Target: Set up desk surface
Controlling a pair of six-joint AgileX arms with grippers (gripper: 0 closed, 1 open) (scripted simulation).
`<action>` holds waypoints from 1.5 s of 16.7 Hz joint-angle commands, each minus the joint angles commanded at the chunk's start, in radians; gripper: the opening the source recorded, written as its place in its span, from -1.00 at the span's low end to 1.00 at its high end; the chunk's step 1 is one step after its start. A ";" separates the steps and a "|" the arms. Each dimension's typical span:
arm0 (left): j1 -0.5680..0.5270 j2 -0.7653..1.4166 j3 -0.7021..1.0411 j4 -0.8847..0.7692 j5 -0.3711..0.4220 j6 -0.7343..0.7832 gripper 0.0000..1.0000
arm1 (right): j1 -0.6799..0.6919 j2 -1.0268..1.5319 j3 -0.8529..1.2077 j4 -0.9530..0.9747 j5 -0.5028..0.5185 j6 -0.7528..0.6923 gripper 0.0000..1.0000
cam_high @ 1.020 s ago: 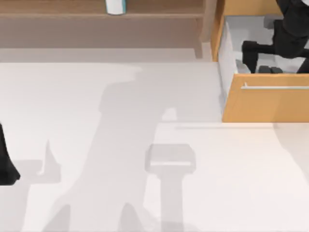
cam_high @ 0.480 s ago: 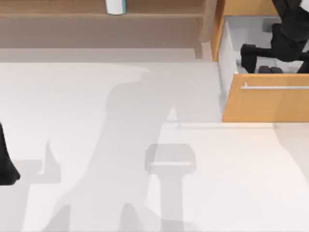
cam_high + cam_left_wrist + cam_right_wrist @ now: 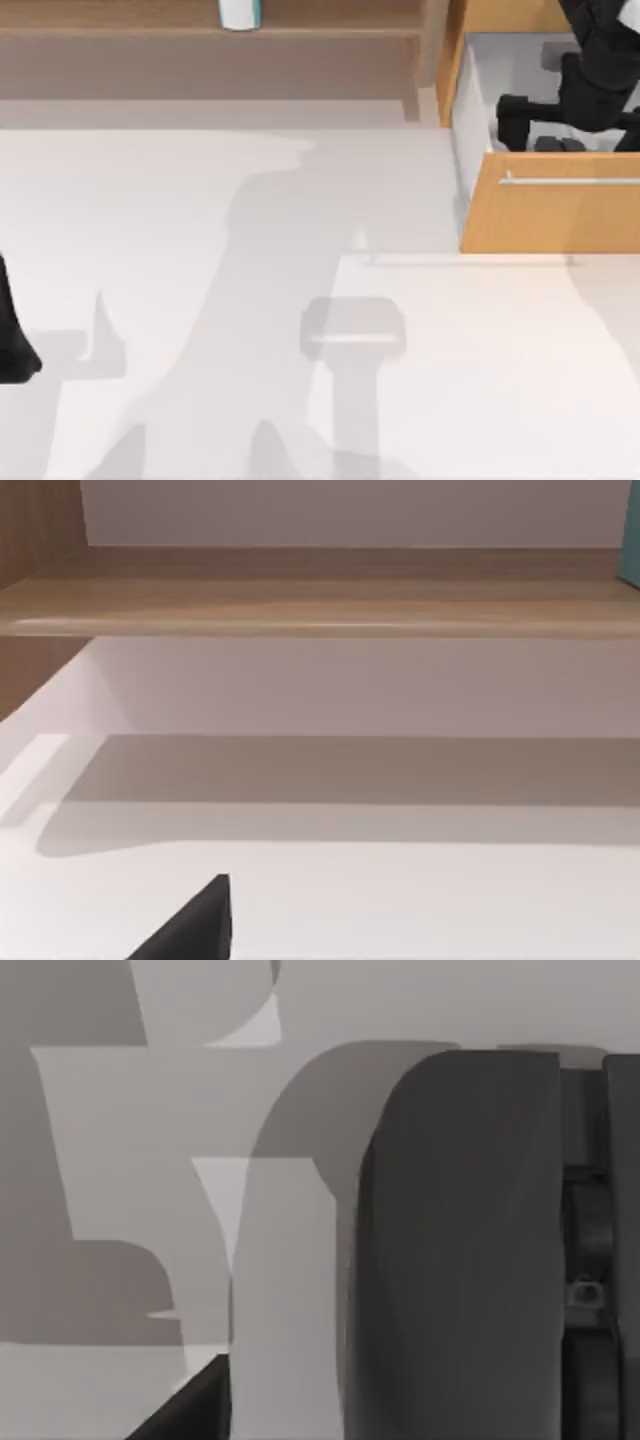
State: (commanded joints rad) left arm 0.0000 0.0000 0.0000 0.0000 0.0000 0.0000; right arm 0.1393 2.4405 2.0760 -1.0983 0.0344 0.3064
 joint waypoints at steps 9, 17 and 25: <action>0.000 0.000 0.000 0.000 0.000 0.000 1.00 | 0.000 0.018 -0.005 0.016 0.000 0.000 0.55; 0.000 0.000 0.000 0.000 0.000 0.000 1.00 | 0.000 0.018 -0.005 0.016 0.000 0.000 -0.66; 0.000 0.000 0.000 0.000 0.000 0.000 1.00 | 0.000 0.018 -0.005 0.016 0.000 0.000 -1.00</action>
State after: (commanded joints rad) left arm 0.0000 0.0000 0.0000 0.0000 0.0000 0.0000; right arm 0.1391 2.4582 2.0710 -1.0827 0.0339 0.3067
